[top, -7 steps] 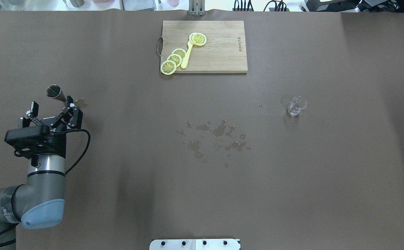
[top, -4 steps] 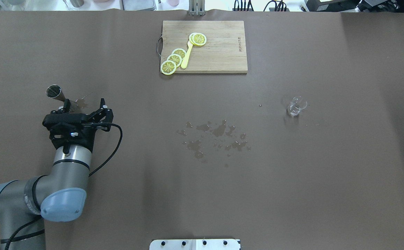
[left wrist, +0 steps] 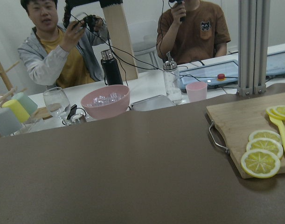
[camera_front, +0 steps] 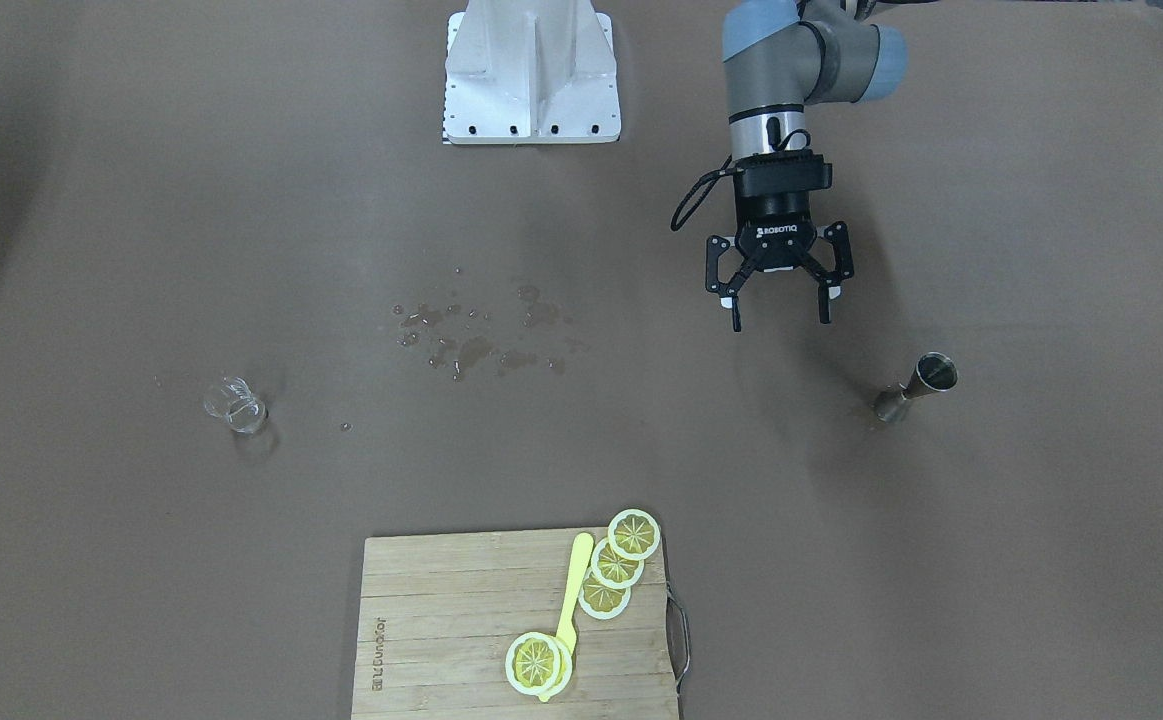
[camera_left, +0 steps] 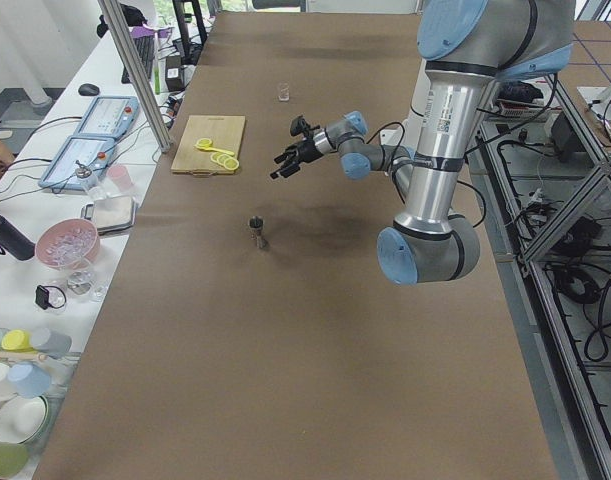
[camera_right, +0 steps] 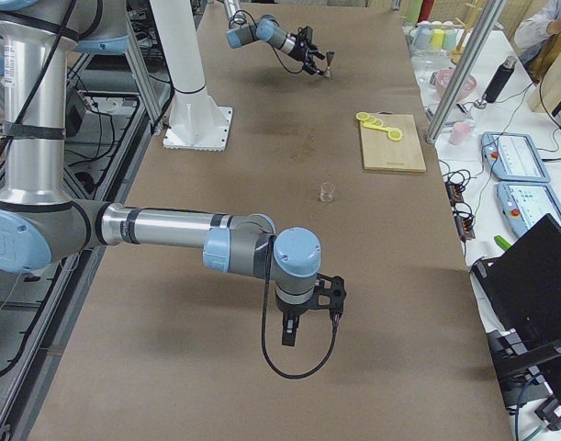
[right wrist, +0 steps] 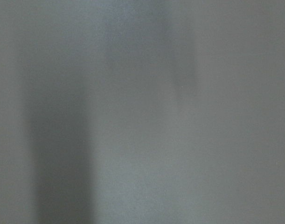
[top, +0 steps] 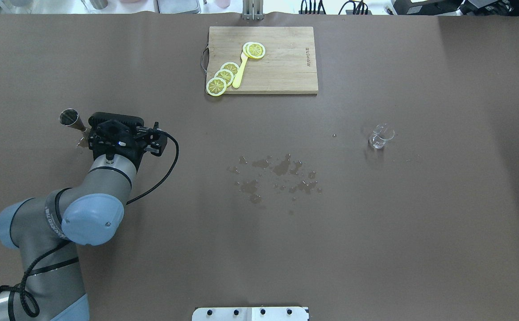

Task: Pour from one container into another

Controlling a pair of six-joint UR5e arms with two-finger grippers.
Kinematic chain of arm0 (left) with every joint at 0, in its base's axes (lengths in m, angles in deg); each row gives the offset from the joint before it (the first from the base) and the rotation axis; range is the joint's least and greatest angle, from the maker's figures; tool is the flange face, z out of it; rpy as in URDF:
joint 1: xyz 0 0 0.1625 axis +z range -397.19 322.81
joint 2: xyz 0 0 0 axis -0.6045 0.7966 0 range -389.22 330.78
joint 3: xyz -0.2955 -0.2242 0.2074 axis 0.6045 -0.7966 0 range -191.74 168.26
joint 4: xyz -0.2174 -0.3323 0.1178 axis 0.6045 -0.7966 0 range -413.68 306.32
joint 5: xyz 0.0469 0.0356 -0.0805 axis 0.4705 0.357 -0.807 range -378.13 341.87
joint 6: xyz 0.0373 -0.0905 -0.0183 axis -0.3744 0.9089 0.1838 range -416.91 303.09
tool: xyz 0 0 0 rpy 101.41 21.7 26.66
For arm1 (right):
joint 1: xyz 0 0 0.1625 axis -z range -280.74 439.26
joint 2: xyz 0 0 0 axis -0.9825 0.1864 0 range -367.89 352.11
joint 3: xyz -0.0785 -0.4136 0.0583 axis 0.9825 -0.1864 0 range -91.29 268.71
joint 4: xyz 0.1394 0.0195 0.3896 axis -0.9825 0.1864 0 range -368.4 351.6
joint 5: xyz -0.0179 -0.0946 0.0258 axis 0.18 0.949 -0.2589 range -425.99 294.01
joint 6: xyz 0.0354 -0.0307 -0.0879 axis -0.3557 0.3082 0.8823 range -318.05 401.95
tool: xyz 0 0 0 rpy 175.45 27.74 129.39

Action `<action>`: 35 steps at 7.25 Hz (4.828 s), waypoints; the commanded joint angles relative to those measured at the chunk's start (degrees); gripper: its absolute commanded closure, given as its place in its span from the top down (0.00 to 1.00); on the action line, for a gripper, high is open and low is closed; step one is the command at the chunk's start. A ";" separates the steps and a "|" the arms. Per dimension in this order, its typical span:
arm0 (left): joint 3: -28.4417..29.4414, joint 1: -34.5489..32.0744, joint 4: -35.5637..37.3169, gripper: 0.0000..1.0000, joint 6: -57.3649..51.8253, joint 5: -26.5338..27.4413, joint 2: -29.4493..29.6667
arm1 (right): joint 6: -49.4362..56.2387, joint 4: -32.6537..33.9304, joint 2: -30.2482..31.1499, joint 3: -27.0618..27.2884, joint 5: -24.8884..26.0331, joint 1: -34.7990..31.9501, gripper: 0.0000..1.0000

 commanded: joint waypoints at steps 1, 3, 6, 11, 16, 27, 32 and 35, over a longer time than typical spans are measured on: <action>0.09 -7.91 2.03 0.98 -5.21 -17.37 0.09 | 0.00 0.00 0.00 0.03 0.05 0.00 1.00; 0.01 -14.25 3.45 0.98 -10.41 -26.01 0.18 | 0.00 0.00 0.00 0.47 0.31 0.00 1.00; 1.66 -24.87 3.45 0.98 -18.19 -39.63 0.27 | 0.09 0.00 0.00 0.65 0.40 0.00 1.00; 12.12 -44.82 13.61 0.98 -38.99 -76.47 -0.08 | 0.00 0.09 0.00 1.79 0.23 0.00 1.00; 16.75 -60.63 36.65 0.98 -60.41 -83.07 -4.30 | 0.00 0.27 0.00 2.22 0.05 0.00 1.00; 22.85 -67.72 27.10 0.98 -58.23 -85.03 -10.45 | 0.00 0.27 0.18 2.76 0.40 0.00 1.00; 23.21 -67.72 27.01 0.98 -58.15 -85.03 -10.45 | 0.00 0.27 0.18 3.02 0.31 0.00 1.00; 23.38 -67.72 26.14 0.98 -58.23 -85.03 -10.45 | 0.00 0.27 0.18 3.02 0.40 0.00 1.00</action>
